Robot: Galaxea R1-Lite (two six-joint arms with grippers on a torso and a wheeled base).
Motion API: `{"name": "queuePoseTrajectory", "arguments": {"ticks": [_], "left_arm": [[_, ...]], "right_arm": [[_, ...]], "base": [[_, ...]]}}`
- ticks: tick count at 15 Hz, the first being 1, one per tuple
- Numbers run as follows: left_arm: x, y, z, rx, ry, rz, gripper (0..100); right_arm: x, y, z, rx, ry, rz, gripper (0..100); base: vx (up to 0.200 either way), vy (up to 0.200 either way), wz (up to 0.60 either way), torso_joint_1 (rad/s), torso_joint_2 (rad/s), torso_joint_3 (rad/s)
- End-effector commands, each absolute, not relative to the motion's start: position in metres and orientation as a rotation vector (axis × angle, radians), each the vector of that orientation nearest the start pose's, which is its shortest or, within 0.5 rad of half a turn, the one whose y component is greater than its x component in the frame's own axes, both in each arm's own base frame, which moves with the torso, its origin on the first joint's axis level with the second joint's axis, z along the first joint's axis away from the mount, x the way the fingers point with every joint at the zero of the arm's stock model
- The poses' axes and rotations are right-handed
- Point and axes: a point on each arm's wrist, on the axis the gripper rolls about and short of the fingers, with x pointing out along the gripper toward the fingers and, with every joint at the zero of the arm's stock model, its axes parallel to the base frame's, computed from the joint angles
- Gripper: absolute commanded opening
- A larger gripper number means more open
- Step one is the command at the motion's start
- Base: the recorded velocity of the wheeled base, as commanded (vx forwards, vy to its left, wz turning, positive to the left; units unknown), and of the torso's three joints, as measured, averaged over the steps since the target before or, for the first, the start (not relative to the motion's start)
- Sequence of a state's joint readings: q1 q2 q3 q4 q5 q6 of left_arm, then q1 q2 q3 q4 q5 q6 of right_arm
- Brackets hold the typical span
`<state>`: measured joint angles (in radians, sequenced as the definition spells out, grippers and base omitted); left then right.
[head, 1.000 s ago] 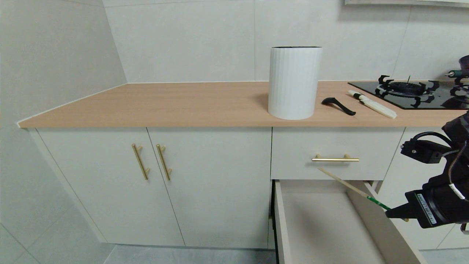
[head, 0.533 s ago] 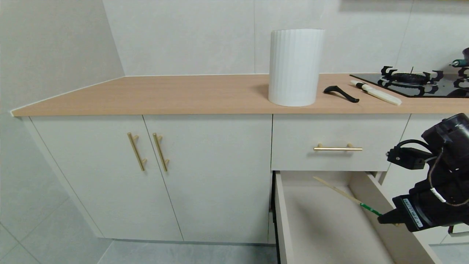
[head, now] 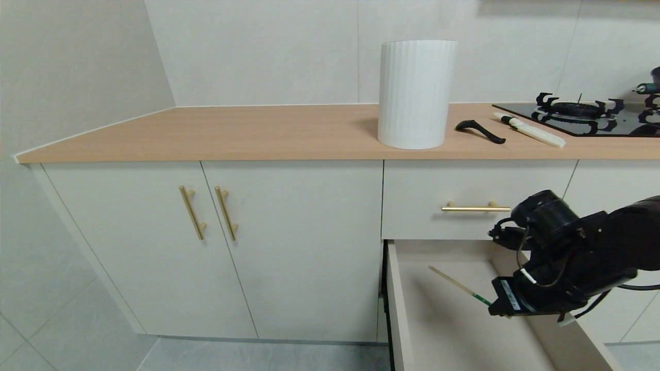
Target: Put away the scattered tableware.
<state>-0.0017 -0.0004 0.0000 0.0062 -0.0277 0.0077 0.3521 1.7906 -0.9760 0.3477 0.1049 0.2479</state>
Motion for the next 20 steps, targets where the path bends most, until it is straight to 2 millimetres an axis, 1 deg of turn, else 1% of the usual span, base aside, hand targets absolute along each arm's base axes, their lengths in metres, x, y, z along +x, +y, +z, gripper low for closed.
{"name": "queuePoseTrajectory", "arguments": {"ticks": [1, 2, 4, 6, 8, 10, 16, 17, 20], "left_arm": [[-0.023, -0.001, 0.075, 0.008, 0.006, -0.029, 100], [-0.023, -0.001, 0.075, 0.008, 0.006, -0.029, 100], [-0.023, -0.001, 0.075, 0.008, 0.006, -0.029, 100], [-0.023, -0.001, 0.075, 0.008, 0.006, -0.029, 100], [-0.023, -0.001, 0.075, 0.008, 0.006, -0.029, 100], [-0.023, -0.001, 0.075, 0.008, 0.006, -0.029, 100], [-0.023, -0.001, 0.075, 0.008, 0.006, -0.029, 100], [-0.023, -0.001, 0.075, 0.008, 0.006, -0.029, 100], [-0.023, -0.001, 0.075, 0.008, 0.006, -0.029, 100]], "right_arm": [[0.284, 0.122, 0.071, 0.075, 1.297, 0.201, 0], [0.291, 0.132, 0.055, 0.083, 1.281, 0.156, 0], [0.304, 0.143, 0.025, 0.055, 1.237, 0.081, 0], [0.309, 0.146, 0.009, 0.043, 1.240, 0.069, 0], [0.313, 0.154, -0.012, 0.016, 1.251, 0.070, 0], [0.315, 0.156, -0.020, 0.002, 1.248, 0.056, 0], [0.315, 0.156, -0.020, 0.002, 1.245, 0.056, 0], [0.315, 0.155, -0.019, -0.001, 1.241, 0.051, 100], [0.315, 0.155, -0.018, -0.005, 1.233, 0.041, 100]], "base": [[0.000, 0.000, 0.00, 0.000, 0.00, 0.000], [0.000, 0.000, 0.00, 0.000, 0.00, 0.000], [0.000, 0.000, 0.00, 0.000, 0.00, 0.000], [0.000, 0.000, 0.00, 0.000, 0.00, 0.000], [0.000, 0.000, 0.00, 0.000, 0.00, 0.000], [0.000, 0.000, 0.00, 0.000, 0.00, 0.000], [0.000, 0.000, 0.00, 0.000, 0.00, 0.000], [0.000, 0.000, 0.00, 0.000, 0.00, 0.000], [0.000, 0.000, 0.00, 0.000, 0.00, 0.000]]}}
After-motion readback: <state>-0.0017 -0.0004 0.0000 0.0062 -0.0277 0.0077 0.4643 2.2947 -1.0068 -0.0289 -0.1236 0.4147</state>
